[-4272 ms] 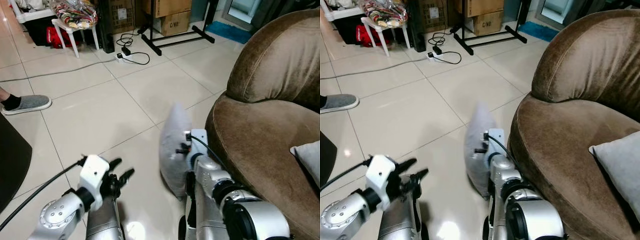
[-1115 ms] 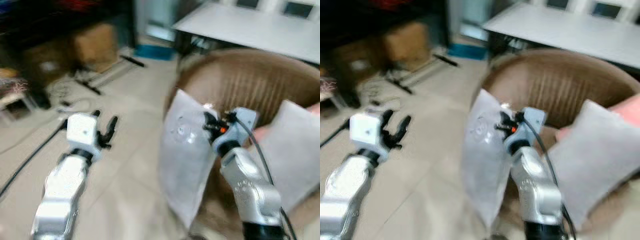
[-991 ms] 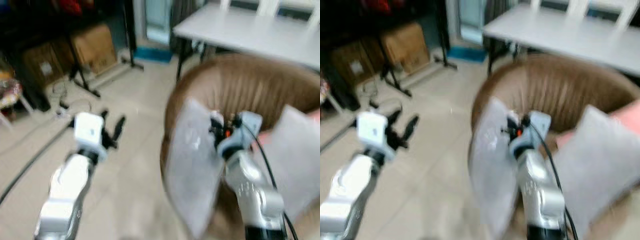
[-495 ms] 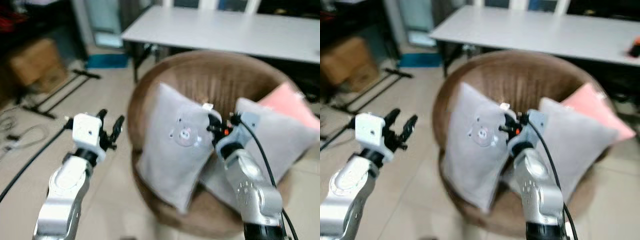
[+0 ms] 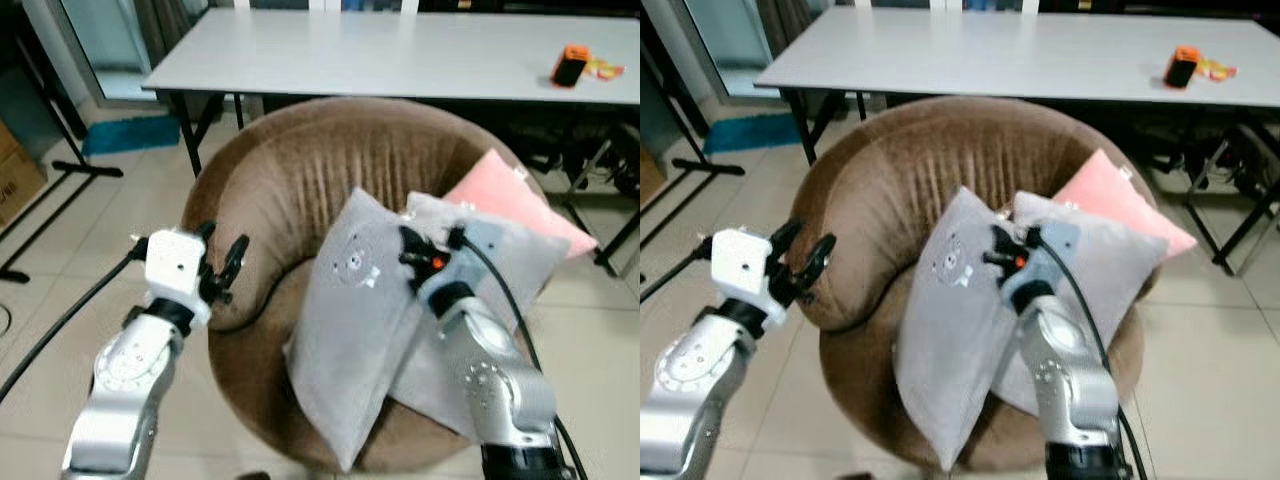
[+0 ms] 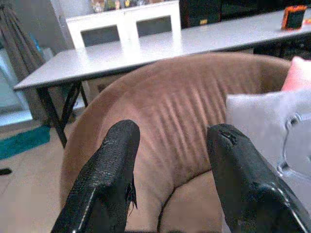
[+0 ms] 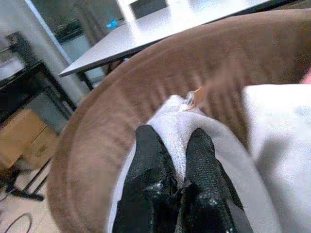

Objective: Move the pillow to the sofa from floor

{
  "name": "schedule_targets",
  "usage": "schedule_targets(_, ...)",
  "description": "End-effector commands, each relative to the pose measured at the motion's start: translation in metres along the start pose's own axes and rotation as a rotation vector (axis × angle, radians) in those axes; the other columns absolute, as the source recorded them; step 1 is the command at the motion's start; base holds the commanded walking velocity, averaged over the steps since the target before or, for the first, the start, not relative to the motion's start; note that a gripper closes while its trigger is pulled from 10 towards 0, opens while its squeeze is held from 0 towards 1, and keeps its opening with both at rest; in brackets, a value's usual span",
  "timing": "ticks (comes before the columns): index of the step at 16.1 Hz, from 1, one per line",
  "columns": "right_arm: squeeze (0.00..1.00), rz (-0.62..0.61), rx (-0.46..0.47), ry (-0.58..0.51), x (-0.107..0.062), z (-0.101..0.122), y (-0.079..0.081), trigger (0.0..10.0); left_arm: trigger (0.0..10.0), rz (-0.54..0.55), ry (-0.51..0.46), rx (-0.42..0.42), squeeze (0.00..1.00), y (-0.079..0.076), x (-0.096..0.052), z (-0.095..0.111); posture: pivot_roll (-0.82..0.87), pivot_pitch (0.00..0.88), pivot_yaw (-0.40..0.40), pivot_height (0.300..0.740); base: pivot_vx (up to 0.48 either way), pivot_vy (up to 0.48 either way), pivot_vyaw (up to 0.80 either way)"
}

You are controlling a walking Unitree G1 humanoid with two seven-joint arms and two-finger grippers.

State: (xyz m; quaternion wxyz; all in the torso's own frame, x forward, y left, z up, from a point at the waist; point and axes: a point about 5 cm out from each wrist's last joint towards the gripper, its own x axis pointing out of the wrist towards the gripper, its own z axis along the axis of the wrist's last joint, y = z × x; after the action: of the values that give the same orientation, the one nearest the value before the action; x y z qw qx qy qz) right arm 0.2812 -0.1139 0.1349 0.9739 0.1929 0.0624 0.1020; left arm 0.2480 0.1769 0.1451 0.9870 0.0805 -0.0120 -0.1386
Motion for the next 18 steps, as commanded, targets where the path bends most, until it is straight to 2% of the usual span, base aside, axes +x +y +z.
schedule_targets(1, 0.0, 0.058, -0.013, -0.044, 0.002, 0.009, 0.011, 10.0, 10.0, -0.039, 0.021, -0.007, 0.0, -0.001, -0.003, -0.002, 0.01, 0.0, 0.025, 0.74, 0.0, 0.0, 0.0)
schedule_targets(3, 0.0, 0.077, -0.019, -0.044, 0.007, 0.011, 0.016, 10.0, 10.0, -0.108, 0.046, -0.01, 0.0, -0.004, -0.006, -0.005, 0.01, 0.0, 0.029, 0.74, 0.0, 0.0, 0.0)
schedule_targets(4, 0.0, 0.076, -0.011, -0.037, 0.018, 0.012, 0.021, 10.0, 10.0, -0.199, 0.081, -0.007, 0.0, -0.006, -0.011, -0.008, 0.01, 0.0, 0.034, 0.74, 0.0, 0.0, 0.0)
schedule_targets(6, 0.0, 0.116, -0.042, -0.005, 0.038, 0.016, 0.033, 10.0, 10.0, -0.314, 0.137, 0.013, 0.0, -0.005, -0.016, -0.012, 0.02, 0.0, 0.034, 0.74, 0.0, 0.0, 0.0)
schedule_targets(7, 0.0, 0.116, -0.042, -0.005, 0.038, 0.016, 0.033, 10.0, 10.0, -0.314, 0.137, 0.013, 0.0, -0.005, -0.016, -0.012, 0.02, 0.0, 0.034, 0.74, 0.0, 0.0, 0.0)
schedule_targets(8, 0.0, 0.131, 0.091, -0.049, 0.053, 0.029, 0.039, 10.0, 10.0, -0.367, 0.159, 0.036, 0.0, -0.004, -0.018, -0.012, 0.02, 0.0, 0.034, 0.74, 0.0, 0.0, 0.0)
schedule_targets(9, 0.0, 0.131, 0.091, -0.049, 0.053, 0.029, 0.039, 10.0, 10.0, -0.367, 0.159, 0.036, 0.0, -0.004, -0.018, -0.012, 0.02, 0.0, 0.034, 0.74, 0.0, 0.0, 0.0)
schedule_targets(10, 0.0, 0.103, 0.249, -0.098, 0.068, 0.039, 0.032, 10.0, 10.0, -0.396, 0.165, 0.04, 0.0, -0.005, -0.018, -0.011, 0.03, 0.0, 0.032, 0.74, 0.0, 0.0, 0.0)
schedule_targets(11, 0.0, 0.034, 0.361, -0.129, 0.081, 0.044, 0.015, 10.0, 10.0, -0.422, 0.171, 0.037, 0.0, -0.007, -0.019, -0.01, 0.04, 0.0, 0.029, 0.74, 0.0, 0.0, 0.0)
schedule_targets(13, 0.0, -0.091, 0.485, -0.164, 0.089, 0.044, -0.022, 10.0, 10.0, -0.438, 0.176, 0.04, 0.0, -0.007, -0.019, -0.009, 0.04, 0.0, 0.026, 0.74, 0.0, 0.0, 0.0)
schedule_targets(15, 0.0, -0.149, 0.512, -0.158, 0.087, 0.037, -0.039, 10.0, 10.0, -0.443, 0.177, 0.041, 0.0, -0.007, -0.02, -0.009, 0.05, 0.0, 0.02, 0.74, 0.0, 0.0, 0.0)
schedule_targets(17, 0.0, -0.29, 0.504, -0.084, 0.073, 0.008, -0.077, 10.0, 10.0, -0.454, 0.185, 0.039, 0.0, -0.007, -0.022, -0.009, 0.05, 0.0, 0.016, 0.74, 0.0, 0.0, 0.0)
schedule_targets(18, 0.0, -0.342, 0.462, -0.039, 0.067, -0.006, -0.088, 10.0, 10.0, -0.461, 0.191, 0.036, 0.0, -0.008, -0.023, -0.01, 0.05, 0.0, 0.017, 0.74, 0.0, 0.0, 0.0)
